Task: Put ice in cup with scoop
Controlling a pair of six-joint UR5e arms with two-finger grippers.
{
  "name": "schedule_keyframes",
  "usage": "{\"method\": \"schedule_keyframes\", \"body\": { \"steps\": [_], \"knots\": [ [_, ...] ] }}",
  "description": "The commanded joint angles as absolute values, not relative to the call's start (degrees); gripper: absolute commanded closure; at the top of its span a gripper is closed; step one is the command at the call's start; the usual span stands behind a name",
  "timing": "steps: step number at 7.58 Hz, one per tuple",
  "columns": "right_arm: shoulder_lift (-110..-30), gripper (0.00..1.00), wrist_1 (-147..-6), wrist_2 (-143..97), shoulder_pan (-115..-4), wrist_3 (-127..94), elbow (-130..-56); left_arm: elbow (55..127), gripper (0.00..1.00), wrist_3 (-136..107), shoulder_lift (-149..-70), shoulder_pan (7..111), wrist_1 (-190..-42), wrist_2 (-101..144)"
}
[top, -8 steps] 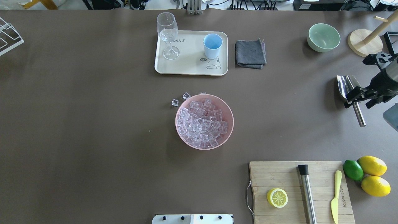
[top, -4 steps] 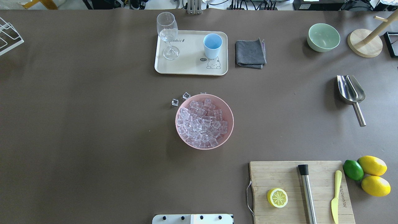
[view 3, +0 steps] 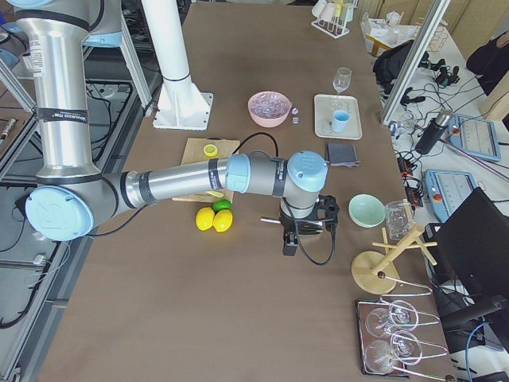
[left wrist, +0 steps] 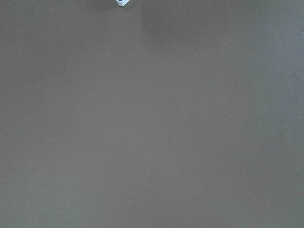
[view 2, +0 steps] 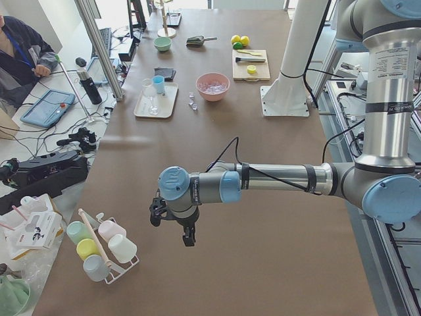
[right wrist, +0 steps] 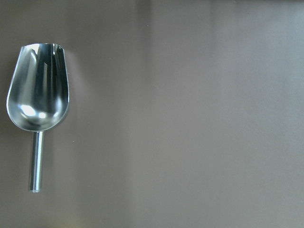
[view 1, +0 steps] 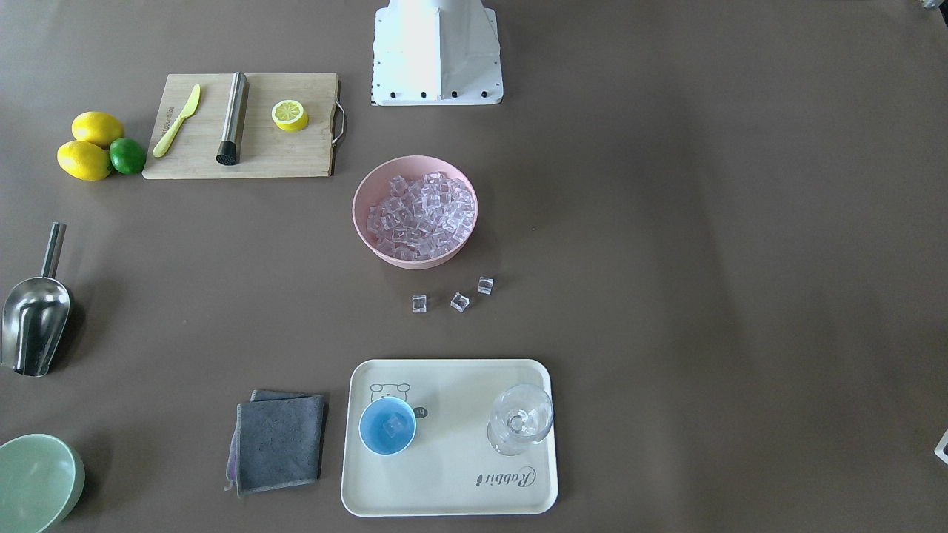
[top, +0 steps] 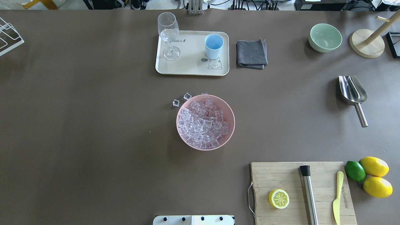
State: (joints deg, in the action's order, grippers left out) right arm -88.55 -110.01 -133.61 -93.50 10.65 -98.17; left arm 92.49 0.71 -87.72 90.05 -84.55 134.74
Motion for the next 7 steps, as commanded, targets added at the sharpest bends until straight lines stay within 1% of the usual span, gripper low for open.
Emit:
{"method": "schedule_keyframes", "body": {
  "steps": [1,7],
  "knots": [
    [-88.5,0.0,-110.3,-133.1,-94.3,13.3,-94.7,92.1,0.02,0.6,-87.8,90.0,-84.6,134.7],
    [-88.3,0.0,-110.3,-133.2,-94.2,13.1,-94.5,92.6,0.02,0.6,-87.8,89.9,-84.6,134.7]
  ]
}}
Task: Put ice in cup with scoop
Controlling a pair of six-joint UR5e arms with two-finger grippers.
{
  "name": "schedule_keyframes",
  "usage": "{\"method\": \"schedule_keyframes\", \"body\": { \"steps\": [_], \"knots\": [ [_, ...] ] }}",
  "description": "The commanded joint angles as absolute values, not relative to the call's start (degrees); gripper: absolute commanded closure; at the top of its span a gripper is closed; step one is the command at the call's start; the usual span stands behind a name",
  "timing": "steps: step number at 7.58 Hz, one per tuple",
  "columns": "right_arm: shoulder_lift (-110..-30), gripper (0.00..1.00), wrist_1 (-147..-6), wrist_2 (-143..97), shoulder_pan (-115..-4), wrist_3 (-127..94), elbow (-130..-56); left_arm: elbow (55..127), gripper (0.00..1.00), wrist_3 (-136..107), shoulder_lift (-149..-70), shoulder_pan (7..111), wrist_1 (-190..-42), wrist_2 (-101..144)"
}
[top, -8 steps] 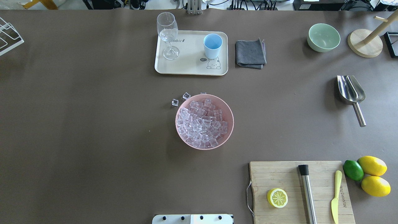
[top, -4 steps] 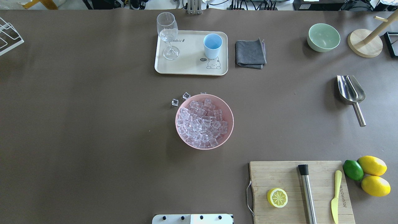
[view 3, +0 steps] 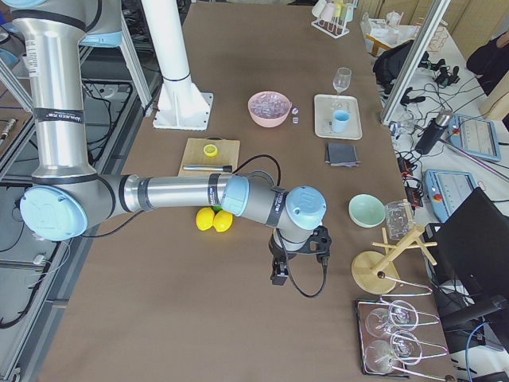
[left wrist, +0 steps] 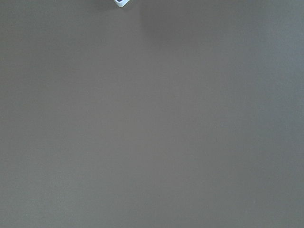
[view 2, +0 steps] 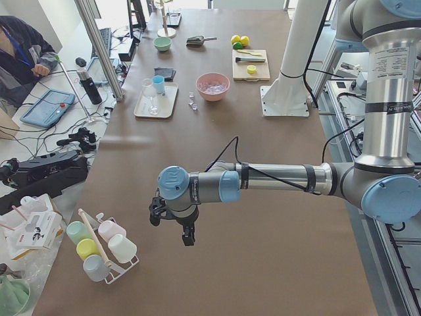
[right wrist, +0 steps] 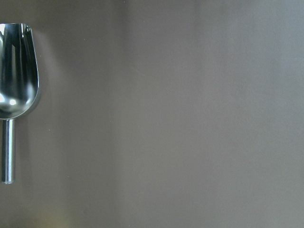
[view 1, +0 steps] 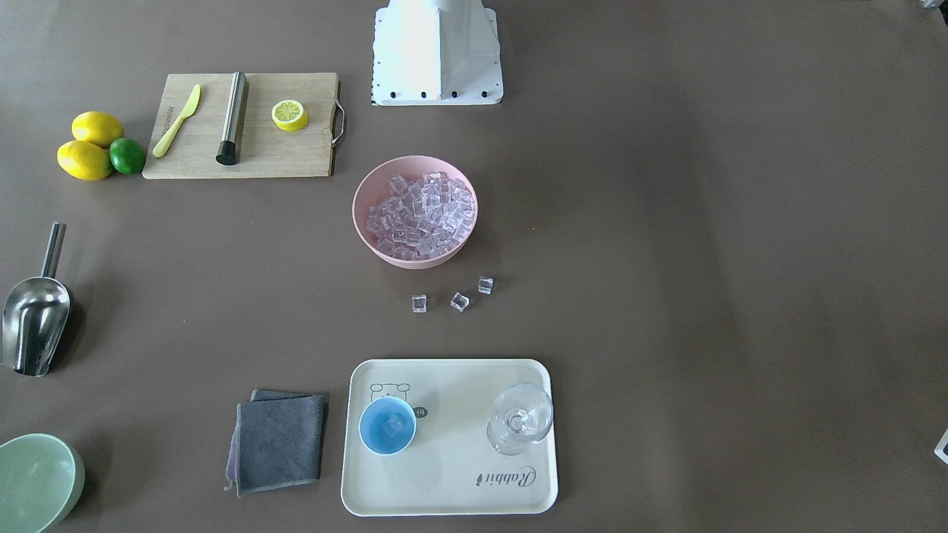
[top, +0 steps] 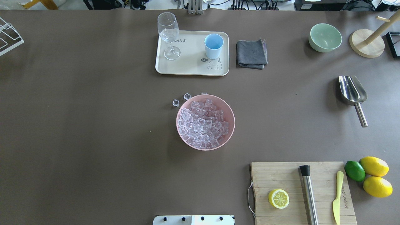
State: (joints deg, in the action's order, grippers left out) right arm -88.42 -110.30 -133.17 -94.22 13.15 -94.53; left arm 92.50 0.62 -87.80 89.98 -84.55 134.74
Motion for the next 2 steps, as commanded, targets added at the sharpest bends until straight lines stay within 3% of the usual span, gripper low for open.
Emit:
{"method": "schedule_keyframes", "body": {
  "steps": [1,2],
  "knots": [
    [-88.3,0.0,-110.3,-133.2,-94.2,13.2,-94.5,92.3,0.02,0.6,-87.8,90.0,-84.6,134.7],
    [-88.3,0.0,-110.3,-133.2,-94.2,13.2,-94.6,92.3,0.02,0.6,-87.8,90.0,-84.6,134.7]
  ]
}}
